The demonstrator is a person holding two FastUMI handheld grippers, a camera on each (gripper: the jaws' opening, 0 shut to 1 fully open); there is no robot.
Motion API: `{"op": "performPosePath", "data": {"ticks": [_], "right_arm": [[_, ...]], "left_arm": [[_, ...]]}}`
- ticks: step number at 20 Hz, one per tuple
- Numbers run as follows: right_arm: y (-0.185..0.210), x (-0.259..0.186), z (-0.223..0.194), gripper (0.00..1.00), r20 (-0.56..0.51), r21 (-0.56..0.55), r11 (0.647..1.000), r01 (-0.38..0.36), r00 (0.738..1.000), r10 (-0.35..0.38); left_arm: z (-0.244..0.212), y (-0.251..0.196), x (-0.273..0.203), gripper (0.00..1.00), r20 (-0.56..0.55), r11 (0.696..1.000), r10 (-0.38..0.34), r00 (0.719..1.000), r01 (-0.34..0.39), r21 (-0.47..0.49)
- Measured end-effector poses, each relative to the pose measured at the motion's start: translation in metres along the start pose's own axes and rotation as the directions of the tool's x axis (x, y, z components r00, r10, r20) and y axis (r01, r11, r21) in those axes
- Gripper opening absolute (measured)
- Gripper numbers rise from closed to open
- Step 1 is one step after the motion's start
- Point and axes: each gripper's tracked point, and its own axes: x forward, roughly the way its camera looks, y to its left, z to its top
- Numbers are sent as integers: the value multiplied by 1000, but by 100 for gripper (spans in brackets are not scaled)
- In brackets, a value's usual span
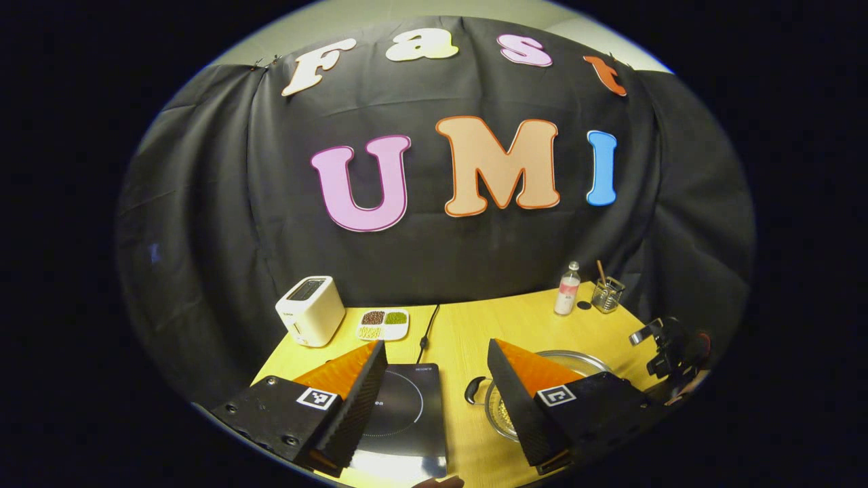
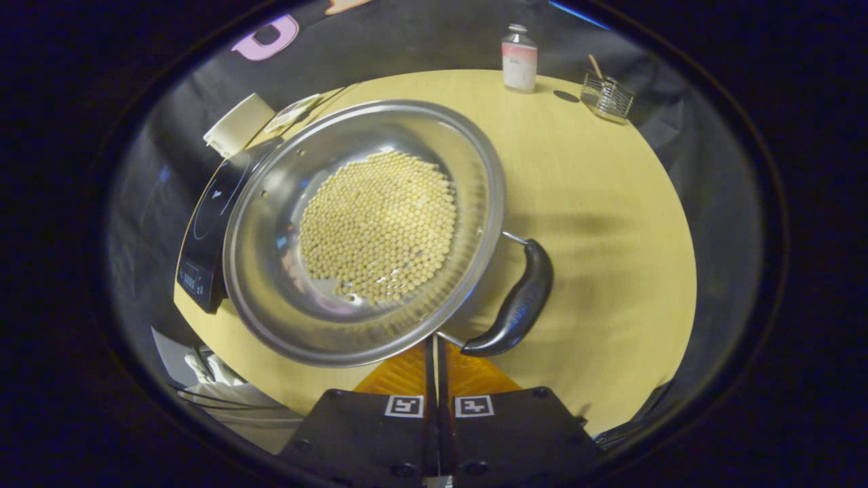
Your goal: First push the handle of the pot to place it horizontally, then grasp the pot with both hands and set it on the induction cooktop.
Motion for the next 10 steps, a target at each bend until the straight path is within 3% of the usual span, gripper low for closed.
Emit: {"op": "performPosePath", "data": {"ticks": [4,9,10], "right_arm": [[-19,7,20,2,31,46,999,-6,1000,5],[-39,4,44,4,80,101,995,7,997,-15],[-41,2,48,4,90,123,992,2,996,-13]], "left_arm": [[-8,-18,6,91,-46,999,-26,999,28,38],[-39,-35,20,89,-125,998,-62,990,66,21],[-46,-35,22,92,-148,998,-62,987,65,14]]}}
